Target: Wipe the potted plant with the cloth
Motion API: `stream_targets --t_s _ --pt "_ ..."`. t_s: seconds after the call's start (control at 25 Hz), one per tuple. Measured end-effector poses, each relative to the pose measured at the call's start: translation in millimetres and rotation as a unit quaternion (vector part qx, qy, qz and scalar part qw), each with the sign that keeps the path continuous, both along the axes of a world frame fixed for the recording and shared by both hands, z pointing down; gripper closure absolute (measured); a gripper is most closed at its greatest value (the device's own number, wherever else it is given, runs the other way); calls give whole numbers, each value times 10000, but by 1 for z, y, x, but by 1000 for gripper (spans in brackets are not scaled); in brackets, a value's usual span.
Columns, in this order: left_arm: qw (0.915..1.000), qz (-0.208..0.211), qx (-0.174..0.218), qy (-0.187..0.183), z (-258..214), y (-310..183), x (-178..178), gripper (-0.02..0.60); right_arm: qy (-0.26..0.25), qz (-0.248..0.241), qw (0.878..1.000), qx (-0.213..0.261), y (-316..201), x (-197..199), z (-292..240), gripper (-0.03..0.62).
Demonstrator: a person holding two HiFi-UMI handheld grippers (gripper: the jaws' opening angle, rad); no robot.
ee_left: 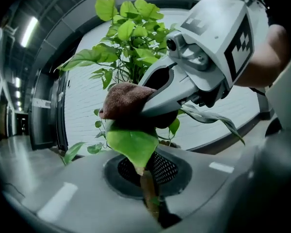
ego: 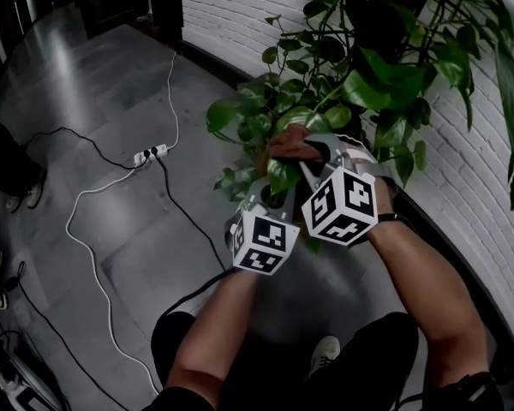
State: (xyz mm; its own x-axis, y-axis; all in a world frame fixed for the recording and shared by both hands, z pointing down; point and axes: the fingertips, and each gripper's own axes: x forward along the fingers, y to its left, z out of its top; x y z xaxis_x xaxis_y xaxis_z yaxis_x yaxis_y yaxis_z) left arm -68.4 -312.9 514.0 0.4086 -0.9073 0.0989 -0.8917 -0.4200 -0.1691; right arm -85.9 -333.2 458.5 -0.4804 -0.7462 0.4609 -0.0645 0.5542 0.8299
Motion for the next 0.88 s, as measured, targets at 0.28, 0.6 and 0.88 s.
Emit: stream_targets --t_s 0.28,0.6,0.88 --pt "9982 34 130 -582 5 1 3 565 413 -337 9984 -197 22 -3 19 530" --pt "9987 14 -70 -495 16 -1 -2 565 627 -637 9921 -879 53 -13 39 530" --pt "9992 5 -190 -352 22 2 -7 565 476 -761 9858 -1417 72 -18 50 530"
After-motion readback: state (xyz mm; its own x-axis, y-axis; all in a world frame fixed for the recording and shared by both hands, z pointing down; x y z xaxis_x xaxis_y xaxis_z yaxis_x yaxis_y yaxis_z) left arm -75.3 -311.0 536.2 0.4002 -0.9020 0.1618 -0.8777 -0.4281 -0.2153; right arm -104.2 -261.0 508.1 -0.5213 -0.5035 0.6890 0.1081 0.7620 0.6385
